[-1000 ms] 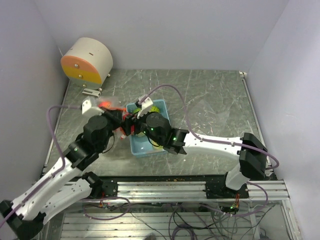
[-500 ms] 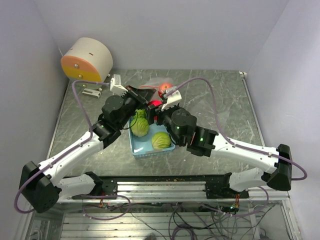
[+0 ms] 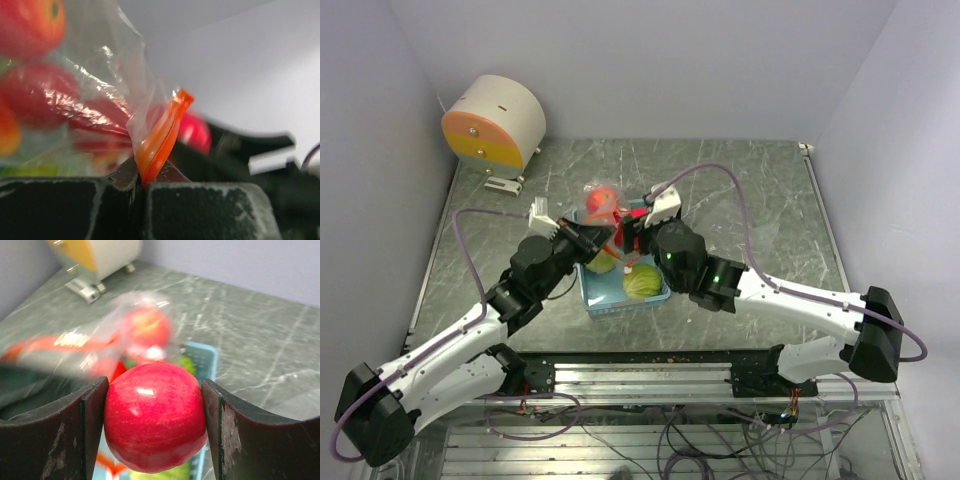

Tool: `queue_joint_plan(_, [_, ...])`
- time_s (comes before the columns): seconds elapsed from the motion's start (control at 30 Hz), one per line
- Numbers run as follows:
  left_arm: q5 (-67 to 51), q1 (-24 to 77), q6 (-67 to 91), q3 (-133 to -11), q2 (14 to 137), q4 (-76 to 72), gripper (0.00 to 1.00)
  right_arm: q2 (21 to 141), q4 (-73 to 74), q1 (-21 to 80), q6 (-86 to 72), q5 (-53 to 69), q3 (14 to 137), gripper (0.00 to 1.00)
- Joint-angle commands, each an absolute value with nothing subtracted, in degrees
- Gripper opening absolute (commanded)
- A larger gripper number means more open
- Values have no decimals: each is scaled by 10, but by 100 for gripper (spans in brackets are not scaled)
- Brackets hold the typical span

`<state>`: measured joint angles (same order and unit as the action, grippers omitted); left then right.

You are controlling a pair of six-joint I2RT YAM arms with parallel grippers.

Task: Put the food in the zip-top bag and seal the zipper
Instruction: Place the fake fruit in the zipper food storage bag.

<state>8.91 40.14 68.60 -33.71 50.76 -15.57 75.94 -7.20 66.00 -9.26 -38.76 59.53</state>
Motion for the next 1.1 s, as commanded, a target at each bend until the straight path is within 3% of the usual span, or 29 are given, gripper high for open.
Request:
queue_joint_plan(0.0, [27,417,739,-269,462,-111,7,779,-144,588,-123,-433,585,69])
queue_joint_plan(0.33, [52,417,730,-260,417,-64,7,784,-206,576,-136,-341,570,67])
queue_joint_plan(0.63, [39,416,692,-360,498,-71,7,651,-125,586,-120,-337,544,65])
queue_joint_plan(0.87, [47,416,655,-437,559,-73,7,547,-98,592,-115,-149,512,65])
queue_joint_plan(1.07, [24,417,651,-478,603,-83,7,556,-115,592,-131,-34,498,65])
